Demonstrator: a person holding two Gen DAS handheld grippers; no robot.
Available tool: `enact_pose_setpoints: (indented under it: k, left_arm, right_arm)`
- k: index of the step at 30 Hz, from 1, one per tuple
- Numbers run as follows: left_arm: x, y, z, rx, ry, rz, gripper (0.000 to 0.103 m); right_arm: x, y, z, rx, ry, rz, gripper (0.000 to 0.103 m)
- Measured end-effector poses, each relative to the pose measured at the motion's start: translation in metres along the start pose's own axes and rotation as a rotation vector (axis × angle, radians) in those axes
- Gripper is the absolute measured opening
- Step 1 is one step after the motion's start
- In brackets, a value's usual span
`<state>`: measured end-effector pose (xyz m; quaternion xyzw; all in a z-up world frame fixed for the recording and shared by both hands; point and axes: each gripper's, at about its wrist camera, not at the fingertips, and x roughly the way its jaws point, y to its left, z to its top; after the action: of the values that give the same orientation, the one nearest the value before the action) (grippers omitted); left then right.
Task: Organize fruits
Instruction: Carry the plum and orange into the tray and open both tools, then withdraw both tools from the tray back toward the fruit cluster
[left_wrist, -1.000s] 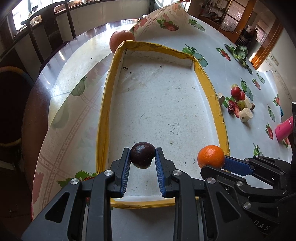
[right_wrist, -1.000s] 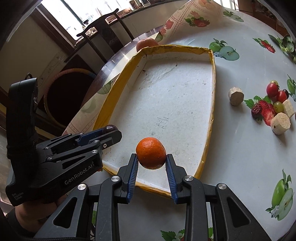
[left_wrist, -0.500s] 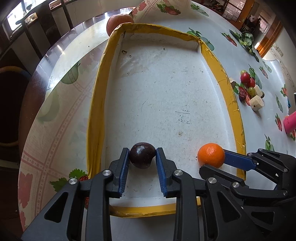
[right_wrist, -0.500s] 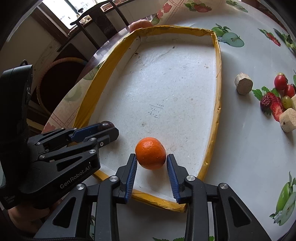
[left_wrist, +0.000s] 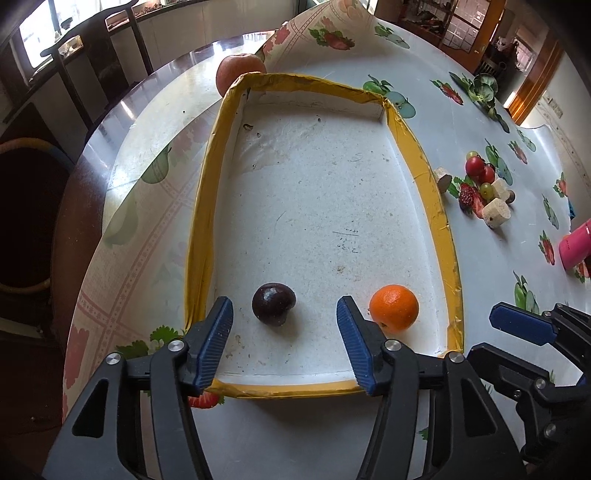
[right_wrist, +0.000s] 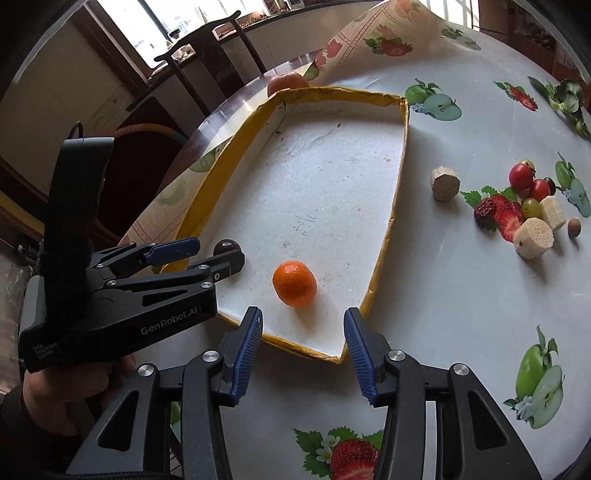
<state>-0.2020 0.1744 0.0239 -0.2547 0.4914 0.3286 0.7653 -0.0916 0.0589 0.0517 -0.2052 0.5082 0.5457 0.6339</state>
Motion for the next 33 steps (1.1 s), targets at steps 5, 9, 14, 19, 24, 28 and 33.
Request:
enact_pose_setpoints:
  k: [5, 9, 14, 19, 24, 28, 33]
  left_arm:
    - [-0.011, -0.02, 0.002, 0.03, -0.023, -0.018, 0.058]
    - [-0.021, -0.041, 0.003, 0.068, -0.038, -0.034, 0.058]
    - [-0.031, -0.062, 0.002, 0.113, -0.054, -0.043, 0.058]
    - [-0.037, -0.077, 0.0, 0.137, -0.06, -0.055, 0.058]
    - [-0.04, -0.09, -0.002, 0.162, -0.064, -0.063, 0.058]
    - [-0.044, -0.101, -0.004, 0.182, -0.068, -0.067, 0.058]
    - [-0.045, -0.115, -0.004, 0.202, -0.067, -0.075, 0.058]
  right_arm:
    - [-0.022, -0.024, -0.011, 0.051, -0.039, -0.035, 0.048]
    - [-0.039, -0.048, -0.023, 0.108, -0.06, -0.052, 0.048]
    - [-0.055, -0.069, -0.033, 0.155, -0.091, -0.071, 0.048]
    - [-0.069, -0.088, -0.04, 0.2, -0.118, -0.088, 0.048]
    - [-0.081, -0.103, -0.048, 0.233, -0.142, -0.102, 0.048]
    - [-0.09, -0.114, -0.054, 0.256, -0.159, -0.108, 0.048]
    - [-0.098, -0.125, -0.062, 0.284, -0.172, -0.113, 0.048]
